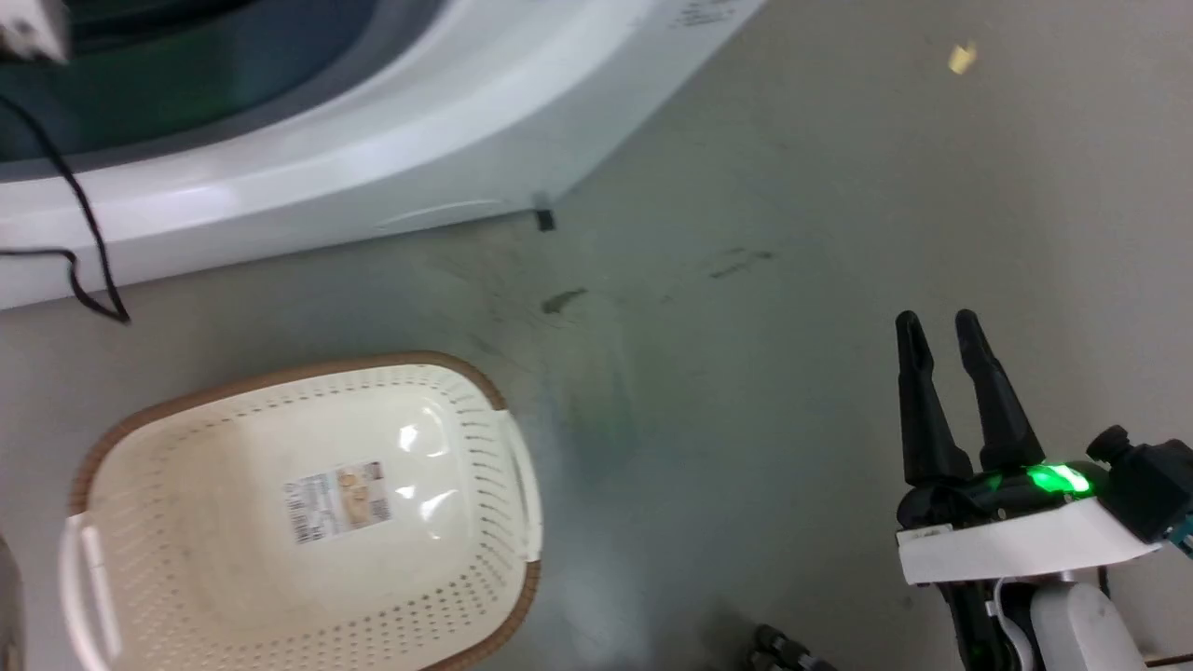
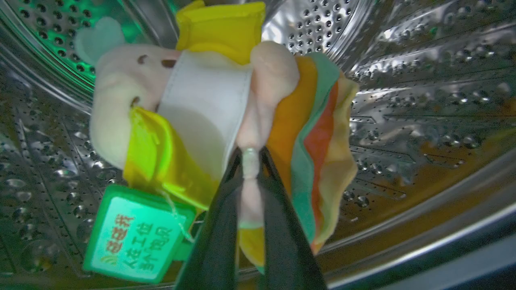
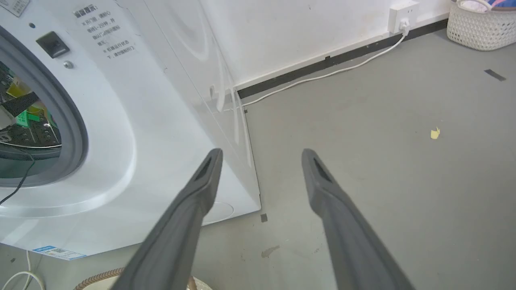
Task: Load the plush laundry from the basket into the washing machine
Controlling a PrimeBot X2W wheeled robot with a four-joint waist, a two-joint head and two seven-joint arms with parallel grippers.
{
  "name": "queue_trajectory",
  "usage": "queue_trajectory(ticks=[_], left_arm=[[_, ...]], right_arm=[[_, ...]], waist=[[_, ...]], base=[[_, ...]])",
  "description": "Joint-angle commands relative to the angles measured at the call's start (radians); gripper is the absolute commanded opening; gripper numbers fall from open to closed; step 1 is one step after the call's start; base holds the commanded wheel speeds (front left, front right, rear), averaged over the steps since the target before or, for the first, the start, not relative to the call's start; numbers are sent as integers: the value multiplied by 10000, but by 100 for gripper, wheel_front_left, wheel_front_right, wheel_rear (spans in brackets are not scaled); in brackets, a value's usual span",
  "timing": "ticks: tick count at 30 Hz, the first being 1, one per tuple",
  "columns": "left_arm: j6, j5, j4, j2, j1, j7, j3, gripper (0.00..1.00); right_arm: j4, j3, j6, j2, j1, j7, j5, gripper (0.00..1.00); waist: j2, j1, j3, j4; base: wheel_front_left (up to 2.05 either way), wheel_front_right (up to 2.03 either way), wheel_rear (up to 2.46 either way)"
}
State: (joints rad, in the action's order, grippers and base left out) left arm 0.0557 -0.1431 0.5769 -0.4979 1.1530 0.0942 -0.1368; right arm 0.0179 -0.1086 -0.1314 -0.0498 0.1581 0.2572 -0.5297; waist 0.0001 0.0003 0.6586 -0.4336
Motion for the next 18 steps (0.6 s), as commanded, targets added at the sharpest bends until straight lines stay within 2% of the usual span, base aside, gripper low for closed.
queue_trajectory(ticks=[1, 7, 12, 13, 14, 18], left_arm=[[-35, -25, 314, -57, 392, 75, 76, 0], [-67, 296, 1684, -302, 1376, 375, -209, 0], [-158, 488, 2475, -293, 1613, 65, -453, 0], [-193, 498, 2610, -275, 1636, -38, -476, 21], [-242, 516, 2741, -264, 1635, -168, -499, 100], [-267, 474, 3195, -98, 1527, -735, -595, 100]], right_arm=[[-55, -65, 7, -4, 169, 46, -146, 100], [-62, -273, 7, -4, 260, 46, -296, 100], [-37, -280, 7, -4, 263, 46, -334, 100], [-44, -295, 7, -4, 267, 46, -327, 100], [-52, -313, 7, -4, 270, 46, -312, 100], [-81, -249, 7, -4, 211, 46, -192, 100]], waist=[[-1, -3, 311, -357], [-1, -3, 510, -517], [-1, -3, 563, -478], [-1, -3, 559, -457], [-1, -3, 523, -436], [-1, -3, 252, -264]], base=[[0, 0, 0], [0, 0, 0], [0, 0, 0], [0, 0, 0], [0, 0, 0], [0, 0, 0]])
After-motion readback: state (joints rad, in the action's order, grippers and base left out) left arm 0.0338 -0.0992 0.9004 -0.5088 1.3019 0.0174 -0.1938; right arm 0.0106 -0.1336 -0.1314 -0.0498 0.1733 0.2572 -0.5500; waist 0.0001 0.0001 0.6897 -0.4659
